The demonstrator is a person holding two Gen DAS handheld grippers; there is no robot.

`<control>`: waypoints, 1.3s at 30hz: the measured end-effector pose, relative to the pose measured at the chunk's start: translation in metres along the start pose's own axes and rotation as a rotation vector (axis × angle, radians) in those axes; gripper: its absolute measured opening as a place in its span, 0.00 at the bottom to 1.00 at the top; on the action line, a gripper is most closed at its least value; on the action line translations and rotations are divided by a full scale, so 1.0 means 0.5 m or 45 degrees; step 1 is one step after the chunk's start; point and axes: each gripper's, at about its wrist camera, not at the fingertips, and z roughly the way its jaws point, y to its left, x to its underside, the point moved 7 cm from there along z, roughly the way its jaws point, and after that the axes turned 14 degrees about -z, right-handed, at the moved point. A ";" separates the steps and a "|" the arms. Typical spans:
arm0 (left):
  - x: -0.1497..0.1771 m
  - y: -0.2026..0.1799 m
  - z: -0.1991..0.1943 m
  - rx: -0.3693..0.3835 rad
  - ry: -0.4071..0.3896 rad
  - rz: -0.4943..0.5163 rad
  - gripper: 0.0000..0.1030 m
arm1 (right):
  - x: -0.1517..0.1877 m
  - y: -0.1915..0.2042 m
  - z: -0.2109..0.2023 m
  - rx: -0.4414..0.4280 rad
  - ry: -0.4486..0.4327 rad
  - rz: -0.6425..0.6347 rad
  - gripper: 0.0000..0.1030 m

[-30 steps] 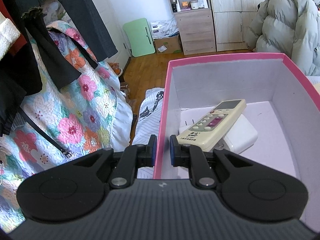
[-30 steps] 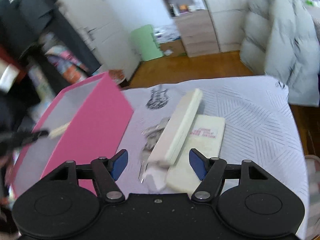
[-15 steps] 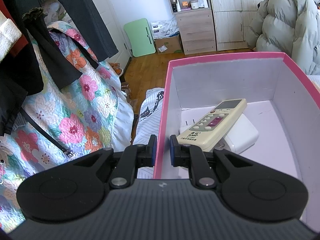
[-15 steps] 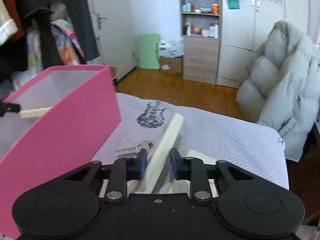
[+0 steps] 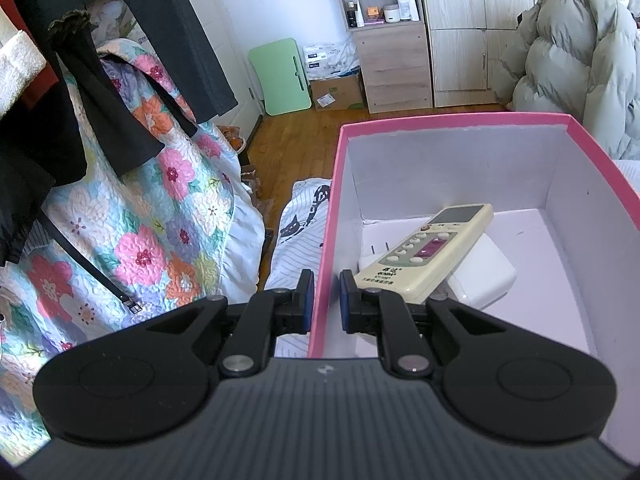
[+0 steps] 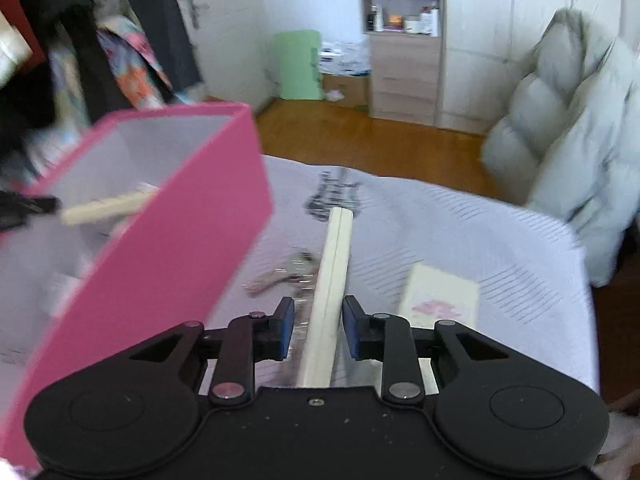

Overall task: Organize rigid objects
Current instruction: 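Grasp a second cream remote control with the right tool, then lower the cream remote into the pink box and open the right tool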

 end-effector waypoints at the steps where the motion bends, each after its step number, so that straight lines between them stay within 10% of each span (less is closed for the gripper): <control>1: 0.000 0.000 -0.001 0.001 0.000 -0.002 0.12 | -0.003 0.001 0.009 0.022 -0.004 -0.015 0.32; 15: -0.001 -0.003 -0.003 0.011 -0.015 -0.011 0.12 | -0.060 0.065 -0.147 0.093 -0.342 -0.214 0.20; 19: -0.001 -0.002 -0.004 0.012 -0.015 -0.014 0.12 | -0.113 0.121 -0.204 -0.041 -0.427 -0.289 0.20; 24: -0.003 -0.003 -0.001 0.014 -0.013 -0.017 0.12 | -0.163 0.218 -0.181 -0.266 -0.346 -0.407 0.20; 39: -0.002 -0.003 -0.005 0.051 -0.036 -0.043 0.12 | -0.207 0.373 0.009 -0.107 -0.195 -1.054 0.19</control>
